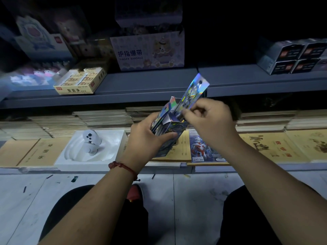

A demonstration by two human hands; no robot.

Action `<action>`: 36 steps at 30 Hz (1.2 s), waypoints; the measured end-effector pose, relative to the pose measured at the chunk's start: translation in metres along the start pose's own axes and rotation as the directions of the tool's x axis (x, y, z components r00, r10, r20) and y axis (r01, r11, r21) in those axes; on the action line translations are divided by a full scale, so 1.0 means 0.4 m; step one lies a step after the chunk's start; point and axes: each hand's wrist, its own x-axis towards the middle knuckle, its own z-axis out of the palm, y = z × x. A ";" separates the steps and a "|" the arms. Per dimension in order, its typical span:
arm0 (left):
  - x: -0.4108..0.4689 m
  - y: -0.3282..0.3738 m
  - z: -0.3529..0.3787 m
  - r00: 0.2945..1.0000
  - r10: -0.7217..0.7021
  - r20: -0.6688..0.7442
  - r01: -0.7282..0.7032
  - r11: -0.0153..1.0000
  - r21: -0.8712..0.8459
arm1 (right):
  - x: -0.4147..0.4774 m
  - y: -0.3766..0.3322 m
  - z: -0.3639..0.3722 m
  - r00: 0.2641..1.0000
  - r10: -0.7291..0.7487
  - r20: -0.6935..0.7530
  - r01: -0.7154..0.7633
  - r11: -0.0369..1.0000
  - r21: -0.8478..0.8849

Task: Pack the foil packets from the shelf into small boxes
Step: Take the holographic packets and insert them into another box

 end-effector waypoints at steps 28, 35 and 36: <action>-0.015 -0.013 0.005 0.985 0.143 0.098 -0.157 0.974 0.164 | -0.002 0.002 -0.001 0.979 -0.028 0.201 0.091 0.946 -0.312; -0.015 -0.020 0.002 0.985 0.141 0.099 -0.156 0.973 0.167 | -0.012 -0.015 -0.011 0.914 0.170 0.369 -0.117 0.980 -0.162; -0.016 -0.019 0.001 0.986 0.139 0.092 -0.152 0.976 0.153 | -0.012 -0.017 -0.010 0.908 0.177 0.380 -0.132 0.981 -0.142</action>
